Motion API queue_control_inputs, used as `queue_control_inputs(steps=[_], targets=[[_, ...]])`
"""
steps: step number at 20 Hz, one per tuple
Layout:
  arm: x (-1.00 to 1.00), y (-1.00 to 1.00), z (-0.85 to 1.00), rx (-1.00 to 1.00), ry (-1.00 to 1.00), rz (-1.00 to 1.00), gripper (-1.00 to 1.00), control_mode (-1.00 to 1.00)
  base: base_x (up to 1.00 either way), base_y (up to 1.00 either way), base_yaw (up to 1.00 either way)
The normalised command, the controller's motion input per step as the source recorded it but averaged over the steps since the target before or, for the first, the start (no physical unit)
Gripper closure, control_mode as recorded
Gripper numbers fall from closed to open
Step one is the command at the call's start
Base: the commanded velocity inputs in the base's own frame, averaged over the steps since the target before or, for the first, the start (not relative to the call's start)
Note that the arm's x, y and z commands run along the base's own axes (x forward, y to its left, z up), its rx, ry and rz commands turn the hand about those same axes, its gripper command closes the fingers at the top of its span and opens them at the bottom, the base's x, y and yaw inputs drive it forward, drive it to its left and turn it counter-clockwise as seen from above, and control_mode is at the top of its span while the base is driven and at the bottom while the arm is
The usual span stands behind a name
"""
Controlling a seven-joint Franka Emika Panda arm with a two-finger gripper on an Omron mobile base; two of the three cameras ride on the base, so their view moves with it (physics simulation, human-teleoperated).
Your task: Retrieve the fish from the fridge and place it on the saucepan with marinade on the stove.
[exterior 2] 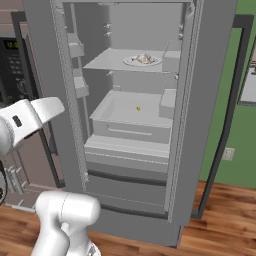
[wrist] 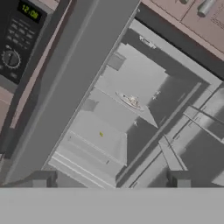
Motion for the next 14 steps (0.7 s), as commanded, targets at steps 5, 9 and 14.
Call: queue_control_inputs(steps=[5, 9, 14], targets=[[0.00, 0.01, 0.21, -0.29, -0.04, 0.11, -1.00, -1.00, 0.00, 0.00, 0.00], [0.00, -0.07, 0.02, -0.24, 0.00, 0.28, -1.00, -1.00, 0.00, 0.00, 0.00], [0.04, -0.03, -0.04, -0.17, -0.01, 0.35, -1.00, -1.00, 0.00, 0.00, 0.00]])
